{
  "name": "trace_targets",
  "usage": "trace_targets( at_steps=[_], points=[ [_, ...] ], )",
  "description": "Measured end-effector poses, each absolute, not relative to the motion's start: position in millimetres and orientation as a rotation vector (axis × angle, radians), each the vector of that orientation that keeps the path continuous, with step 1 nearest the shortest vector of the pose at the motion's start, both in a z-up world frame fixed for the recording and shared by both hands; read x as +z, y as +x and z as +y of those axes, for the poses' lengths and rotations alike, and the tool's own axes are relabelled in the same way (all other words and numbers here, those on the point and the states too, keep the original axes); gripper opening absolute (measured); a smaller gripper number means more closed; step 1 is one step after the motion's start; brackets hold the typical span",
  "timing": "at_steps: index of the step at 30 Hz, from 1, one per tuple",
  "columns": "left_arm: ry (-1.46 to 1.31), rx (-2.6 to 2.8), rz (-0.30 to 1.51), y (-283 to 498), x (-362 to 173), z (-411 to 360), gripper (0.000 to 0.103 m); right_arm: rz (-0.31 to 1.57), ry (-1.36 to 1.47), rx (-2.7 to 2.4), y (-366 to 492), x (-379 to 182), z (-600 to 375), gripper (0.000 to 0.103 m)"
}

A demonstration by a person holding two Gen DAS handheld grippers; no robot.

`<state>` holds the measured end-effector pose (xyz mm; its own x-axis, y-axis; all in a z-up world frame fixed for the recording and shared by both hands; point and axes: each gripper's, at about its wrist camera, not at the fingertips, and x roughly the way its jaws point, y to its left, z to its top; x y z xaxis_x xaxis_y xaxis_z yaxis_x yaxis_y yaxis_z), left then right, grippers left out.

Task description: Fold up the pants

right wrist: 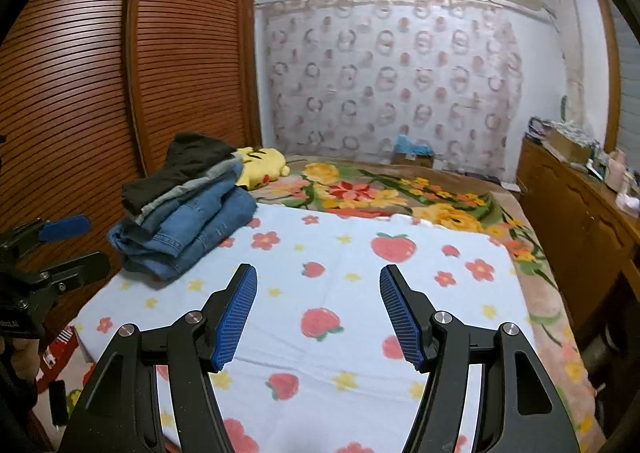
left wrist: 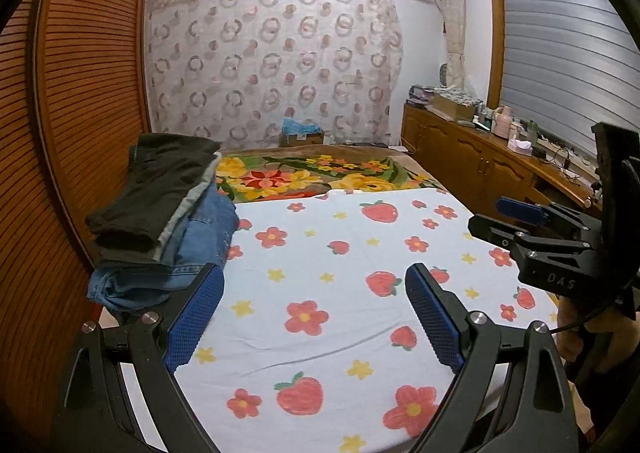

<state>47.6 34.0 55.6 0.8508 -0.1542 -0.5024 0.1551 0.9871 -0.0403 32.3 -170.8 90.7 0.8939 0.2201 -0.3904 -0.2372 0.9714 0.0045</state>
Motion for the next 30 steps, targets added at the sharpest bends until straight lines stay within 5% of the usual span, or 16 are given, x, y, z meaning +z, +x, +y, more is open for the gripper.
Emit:
trace_targets(
  at_steps=[30],
  points=[
    [-0.007,-0.182,0.428,13.2,83.9,21.7,0.093,0.284,0.025,0.099,-40.2,91.1,-151.1,0.066]
  ],
)
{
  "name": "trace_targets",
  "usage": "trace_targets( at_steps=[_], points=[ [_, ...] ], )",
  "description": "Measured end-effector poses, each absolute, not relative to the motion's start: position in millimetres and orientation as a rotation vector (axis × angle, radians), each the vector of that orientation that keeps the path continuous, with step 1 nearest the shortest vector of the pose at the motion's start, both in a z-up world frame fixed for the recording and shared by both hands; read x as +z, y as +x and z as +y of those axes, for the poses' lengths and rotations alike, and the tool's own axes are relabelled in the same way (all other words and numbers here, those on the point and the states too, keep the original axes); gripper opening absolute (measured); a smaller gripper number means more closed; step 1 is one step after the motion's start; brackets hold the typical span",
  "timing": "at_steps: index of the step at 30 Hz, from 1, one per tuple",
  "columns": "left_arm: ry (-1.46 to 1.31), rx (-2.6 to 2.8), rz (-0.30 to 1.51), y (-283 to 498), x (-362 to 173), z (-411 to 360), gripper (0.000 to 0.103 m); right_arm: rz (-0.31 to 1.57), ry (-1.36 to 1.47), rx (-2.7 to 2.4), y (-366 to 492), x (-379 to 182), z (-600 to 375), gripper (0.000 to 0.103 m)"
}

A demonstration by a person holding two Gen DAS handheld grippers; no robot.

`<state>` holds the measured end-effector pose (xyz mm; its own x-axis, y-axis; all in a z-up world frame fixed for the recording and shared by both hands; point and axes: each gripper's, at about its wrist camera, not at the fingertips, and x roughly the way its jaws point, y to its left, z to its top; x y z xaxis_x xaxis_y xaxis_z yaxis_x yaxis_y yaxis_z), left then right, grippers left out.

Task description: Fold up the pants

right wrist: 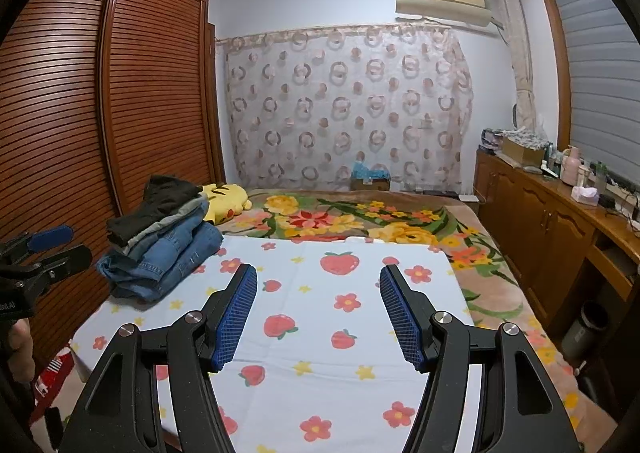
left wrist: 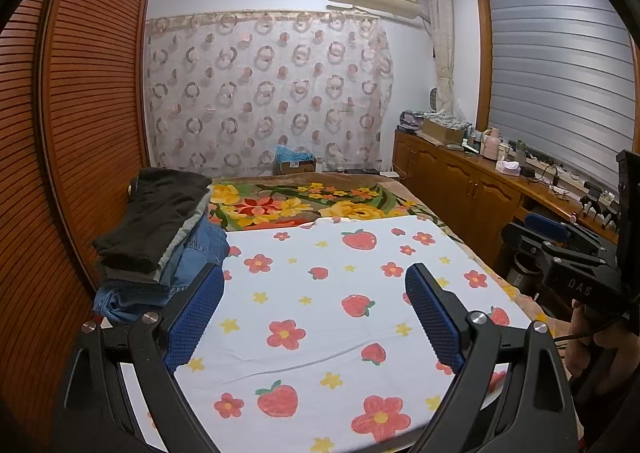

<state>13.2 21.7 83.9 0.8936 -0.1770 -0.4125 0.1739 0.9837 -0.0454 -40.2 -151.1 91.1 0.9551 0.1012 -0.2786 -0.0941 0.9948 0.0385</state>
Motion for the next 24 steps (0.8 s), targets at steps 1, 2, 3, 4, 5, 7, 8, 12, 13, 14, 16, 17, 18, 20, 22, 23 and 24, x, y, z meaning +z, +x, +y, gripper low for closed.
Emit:
trace_targets(
  at_steps=[1,2,3,4,5,7,8,12,13,14,16,17,18,20,22,23,24],
  points=[
    [-0.007,-0.182,0.429,13.1,83.9,21.8,0.093,0.283,0.024,0.099,-39.6,91.4,-150.9,0.066],
    [-0.006,-0.181,0.429,13.2,83.8,21.8,0.093,0.283,0.023,0.098,-38.5,91.6,-150.9,0.066],
    [-0.007,-0.181,0.429,13.2,83.8,21.7,0.092,0.283,0.024,0.098,-38.8,90.8,-152.5,0.066],
    [-0.007,-0.182,0.429,13.1,83.9,21.9,0.093,0.284,0.025,0.099,-38.4,90.7,-152.4,0.066],
    [-0.007,-0.181,0.430,12.8,83.9,22.2,0.093,0.284,0.024,0.099,-38.4,91.0,-153.1,0.066],
    [-0.007,-0.182,0.429,13.0,84.0,22.0,0.092,0.285,0.024,0.099,-38.5,90.3,-156.0,0.066],
    [-0.007,-0.181,0.429,13.2,84.1,21.8,0.092,0.286,0.024,0.099,-38.5,90.4,-156.0,0.066],
    [-0.007,-0.181,0.430,13.4,84.2,21.6,0.093,0.286,0.023,0.100,-38.2,90.5,-156.5,0.066],
    [-0.007,-0.180,0.430,13.3,84.2,21.7,0.093,0.285,0.022,0.100,-38.2,89.9,-157.2,0.066],
    [-0.007,-0.180,0.429,12.9,84.3,22.3,0.093,0.286,0.022,0.099,-38.2,89.9,-157.1,0.066],
    [-0.009,-0.181,0.429,12.9,84.5,22.8,0.093,0.287,0.024,0.102,-38.1,90.0,-157.5,0.066],
    [-0.008,-0.182,0.429,13.2,84.5,22.4,0.093,0.287,0.023,0.103,-38.1,89.4,-157.8,0.066],
    [-0.007,-0.182,0.430,13.2,84.5,22.5,0.093,0.287,0.022,0.104,-38.3,89.0,-158.6,0.066],
    [-0.007,-0.182,0.430,13.6,84.7,22.1,0.093,0.287,0.019,0.105,-38.2,88.5,-159.6,0.066],
    [-0.008,-0.181,0.430,13.6,85.0,22.3,0.093,0.287,0.019,0.106,-38.4,88.3,-160.2,0.066],
    [-0.008,-0.181,0.430,13.0,85.2,23.0,0.093,0.287,0.019,0.106,-38.4,88.3,-160.1,0.066],
    [-0.008,-0.181,0.430,13.9,85.1,22.0,0.093,0.287,0.019,0.106,-38.4,88.1,-161.1,0.066]
  ],
)
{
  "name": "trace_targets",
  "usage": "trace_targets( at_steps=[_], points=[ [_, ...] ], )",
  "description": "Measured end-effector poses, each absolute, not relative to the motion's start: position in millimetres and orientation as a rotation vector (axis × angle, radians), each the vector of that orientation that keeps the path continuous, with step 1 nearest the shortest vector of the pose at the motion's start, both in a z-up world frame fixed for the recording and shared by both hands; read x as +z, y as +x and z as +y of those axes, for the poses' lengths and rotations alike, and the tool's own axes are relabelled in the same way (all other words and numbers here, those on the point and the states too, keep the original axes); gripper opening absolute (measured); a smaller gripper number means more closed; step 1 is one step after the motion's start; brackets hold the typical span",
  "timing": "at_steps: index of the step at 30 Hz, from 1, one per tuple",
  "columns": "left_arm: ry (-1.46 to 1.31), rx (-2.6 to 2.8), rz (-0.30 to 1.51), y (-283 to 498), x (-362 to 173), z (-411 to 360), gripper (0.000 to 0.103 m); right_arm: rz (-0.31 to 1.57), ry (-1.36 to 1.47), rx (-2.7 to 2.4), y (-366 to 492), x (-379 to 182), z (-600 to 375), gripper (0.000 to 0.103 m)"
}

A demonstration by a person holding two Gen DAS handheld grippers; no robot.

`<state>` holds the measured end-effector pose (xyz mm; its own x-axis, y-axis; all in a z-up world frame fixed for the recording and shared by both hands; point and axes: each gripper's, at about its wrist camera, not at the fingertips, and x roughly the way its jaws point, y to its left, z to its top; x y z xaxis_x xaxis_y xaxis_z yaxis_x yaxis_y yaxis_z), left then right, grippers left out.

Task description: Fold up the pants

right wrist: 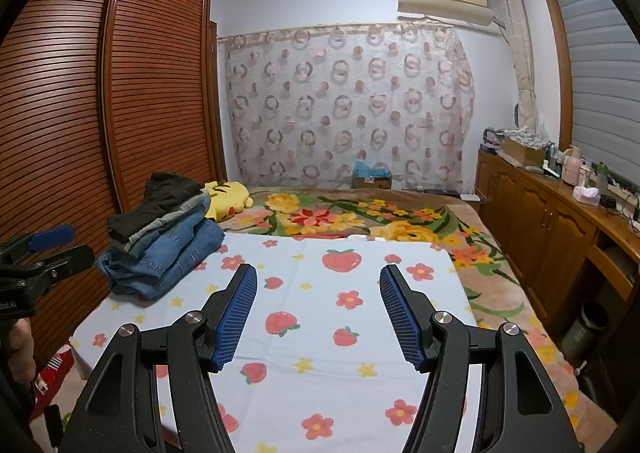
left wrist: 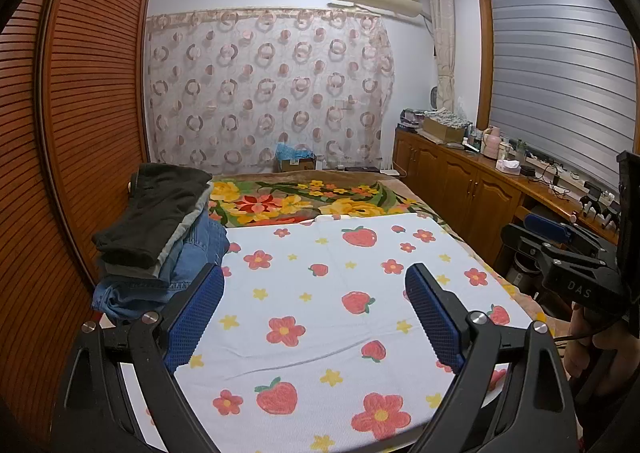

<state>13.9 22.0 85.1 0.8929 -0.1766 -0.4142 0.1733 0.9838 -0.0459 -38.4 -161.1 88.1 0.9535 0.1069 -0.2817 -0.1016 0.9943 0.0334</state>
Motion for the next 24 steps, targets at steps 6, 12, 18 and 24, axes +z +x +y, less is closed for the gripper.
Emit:
trace_targets(
  at_steps=[6,12,18,24],
  points=[
    [-0.006,-0.181,0.430,14.0,85.7,22.2,0.093,0.285,0.019,0.107,-38.9,88.2,-162.7,0.066],
    [-0.008,-0.182,0.431,14.0,86.1,21.9,0.093,0.285,0.018,0.107,-39.1,88.2,-163.6,0.066],
    [-0.007,-0.181,0.431,13.9,86.5,21.6,0.093,0.285,0.017,0.107,-39.0,88.0,-163.8,0.066],
    [-0.007,-0.182,0.431,13.5,87.1,22.7,0.093,0.286,0.018,0.108,-39.0,87.8,-164.0,0.066]
  ],
)
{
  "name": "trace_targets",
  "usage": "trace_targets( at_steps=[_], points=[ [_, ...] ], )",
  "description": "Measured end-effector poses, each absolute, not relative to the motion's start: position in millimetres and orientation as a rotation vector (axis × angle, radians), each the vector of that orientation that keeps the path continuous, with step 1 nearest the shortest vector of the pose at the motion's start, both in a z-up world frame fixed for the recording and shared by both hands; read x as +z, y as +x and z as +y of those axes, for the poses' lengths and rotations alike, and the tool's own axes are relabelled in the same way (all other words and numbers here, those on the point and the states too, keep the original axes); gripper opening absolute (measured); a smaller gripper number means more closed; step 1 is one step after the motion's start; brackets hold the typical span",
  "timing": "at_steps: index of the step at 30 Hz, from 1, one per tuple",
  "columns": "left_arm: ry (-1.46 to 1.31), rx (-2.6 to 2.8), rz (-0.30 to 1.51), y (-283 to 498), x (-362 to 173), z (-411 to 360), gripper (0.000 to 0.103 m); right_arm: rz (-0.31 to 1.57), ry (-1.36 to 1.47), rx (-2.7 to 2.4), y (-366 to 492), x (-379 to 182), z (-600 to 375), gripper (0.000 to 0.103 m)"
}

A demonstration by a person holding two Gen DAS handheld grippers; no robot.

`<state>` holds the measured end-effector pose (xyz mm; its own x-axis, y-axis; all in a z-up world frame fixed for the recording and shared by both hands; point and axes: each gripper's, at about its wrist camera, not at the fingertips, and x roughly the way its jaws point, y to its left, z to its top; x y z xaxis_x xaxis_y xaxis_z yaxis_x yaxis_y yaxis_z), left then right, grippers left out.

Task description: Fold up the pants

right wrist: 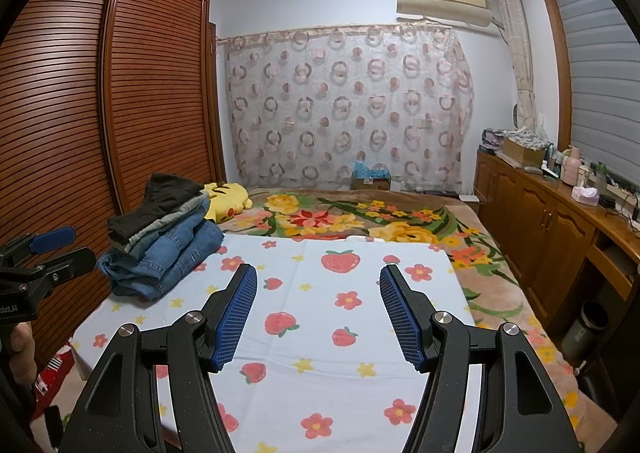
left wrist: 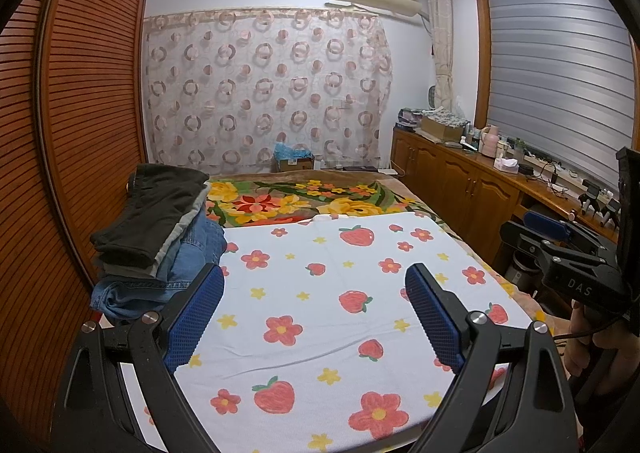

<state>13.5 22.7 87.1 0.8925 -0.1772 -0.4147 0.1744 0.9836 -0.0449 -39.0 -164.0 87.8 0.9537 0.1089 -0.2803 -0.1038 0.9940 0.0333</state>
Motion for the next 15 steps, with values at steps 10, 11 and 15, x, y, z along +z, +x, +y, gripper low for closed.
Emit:
trace_targets(
  at_steps=[10,11,15],
  points=[
    [-0.008,-0.182,0.431,14.1,87.4,21.7,0.093,0.285,0.017,0.107,-39.0,88.4,-165.5,0.066],
    [-0.008,-0.182,0.432,14.0,87.4,22.0,0.093,0.286,0.017,0.107,-39.0,88.0,-164.4,0.066],
    [-0.007,-0.181,0.433,14.3,87.3,21.3,0.093,0.286,0.017,0.108,-39.0,87.9,-164.7,0.066]
  ],
)
